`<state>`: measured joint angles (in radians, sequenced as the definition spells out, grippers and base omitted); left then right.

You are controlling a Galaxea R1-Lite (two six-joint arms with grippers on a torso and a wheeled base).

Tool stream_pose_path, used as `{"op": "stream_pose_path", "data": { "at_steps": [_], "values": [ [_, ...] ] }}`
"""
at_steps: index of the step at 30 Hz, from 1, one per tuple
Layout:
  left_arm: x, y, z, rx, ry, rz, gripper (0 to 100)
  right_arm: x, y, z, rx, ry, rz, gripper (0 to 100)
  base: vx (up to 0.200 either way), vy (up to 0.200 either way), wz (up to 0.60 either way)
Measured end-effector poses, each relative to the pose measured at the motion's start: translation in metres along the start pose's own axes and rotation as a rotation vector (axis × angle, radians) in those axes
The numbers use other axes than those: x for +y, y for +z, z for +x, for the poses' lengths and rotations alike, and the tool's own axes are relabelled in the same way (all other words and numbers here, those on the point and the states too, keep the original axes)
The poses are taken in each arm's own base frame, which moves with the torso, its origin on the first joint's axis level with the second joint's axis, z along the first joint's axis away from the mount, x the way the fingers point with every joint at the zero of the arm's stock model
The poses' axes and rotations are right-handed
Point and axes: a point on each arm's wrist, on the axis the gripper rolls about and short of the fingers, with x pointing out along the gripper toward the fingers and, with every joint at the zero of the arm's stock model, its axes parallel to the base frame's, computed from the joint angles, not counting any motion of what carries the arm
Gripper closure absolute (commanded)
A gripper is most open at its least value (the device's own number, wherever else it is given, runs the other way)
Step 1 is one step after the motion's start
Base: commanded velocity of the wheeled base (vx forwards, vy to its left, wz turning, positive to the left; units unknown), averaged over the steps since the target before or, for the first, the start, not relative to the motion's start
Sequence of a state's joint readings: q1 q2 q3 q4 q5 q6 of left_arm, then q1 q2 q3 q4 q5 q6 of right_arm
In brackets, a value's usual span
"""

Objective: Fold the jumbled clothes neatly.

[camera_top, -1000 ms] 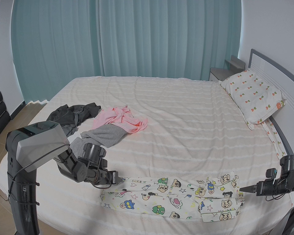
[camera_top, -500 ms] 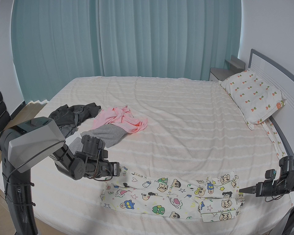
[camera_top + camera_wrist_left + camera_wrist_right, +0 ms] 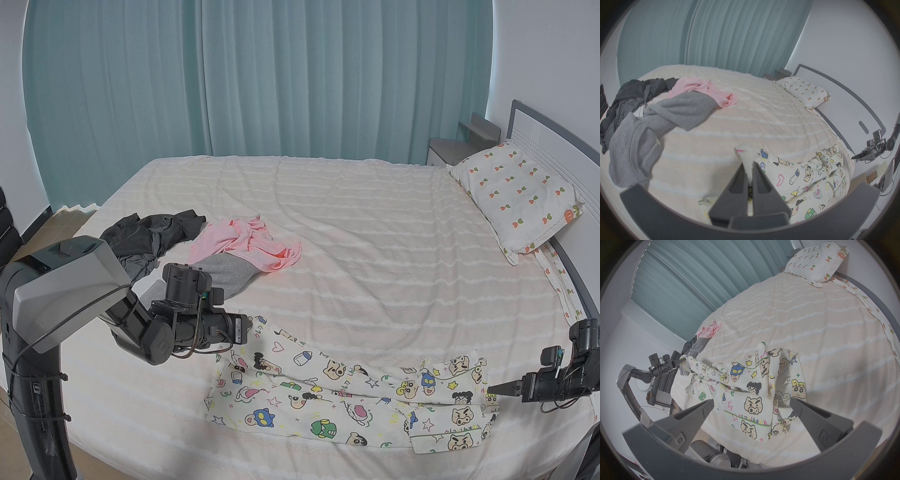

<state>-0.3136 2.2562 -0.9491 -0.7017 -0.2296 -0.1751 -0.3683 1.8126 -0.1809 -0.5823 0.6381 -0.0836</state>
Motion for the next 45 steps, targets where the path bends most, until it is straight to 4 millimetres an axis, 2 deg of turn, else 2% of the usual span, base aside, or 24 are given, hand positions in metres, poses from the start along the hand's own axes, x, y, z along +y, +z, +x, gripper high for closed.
{"op": "stream_pose_path", "data": {
  "at_steps": [8, 12, 27, 33, 39, 40, 45],
  "values": [
    [-0.002, 0.010, 0.001, -0.110, -0.021, 0.078, 100, 0.000, 0.000, 0.000, 0.000, -0.001, -0.002, 0, 0.000, 0.000, 0.00],
    [-0.001, 0.008, 0.002, -0.131, -0.022, 0.126, 100, 0.000, 0.000, 0.000, 0.001, -0.001, -0.003, 0, 0.000, 0.000, 0.00],
    [0.010, -0.032, 0.000, -0.105, 0.008, 0.356, 100, 0.001, -0.002, 0.000, 0.010, -0.001, 0.002, 0, 0.000, 0.000, 0.00],
    [0.012, -0.056, -0.008, -0.033, 0.010, 0.366, 100, 0.001, -0.003, 0.000, 0.012, -0.002, 0.002, 0, 0.000, 0.000, 0.00],
    [0.016, -0.076, -0.007, 0.046, 0.012, 0.348, 100, 0.001, -0.003, 0.001, 0.016, 0.001, 0.001, 0, 0.000, 0.000, 0.00],
    [0.017, -0.079, -0.006, 0.056, 0.013, 0.345, 0, 0.001, -0.003, 0.001, 0.017, 0.001, 0.001, 0, 0.000, 0.000, 0.00],
    [0.019, -0.088, -0.003, 0.090, 0.015, 0.328, 0, 0.002, -0.006, 0.000, 0.022, 0.003, 0.004, 0, 0.000, 0.000, 0.00]
  ]
}}
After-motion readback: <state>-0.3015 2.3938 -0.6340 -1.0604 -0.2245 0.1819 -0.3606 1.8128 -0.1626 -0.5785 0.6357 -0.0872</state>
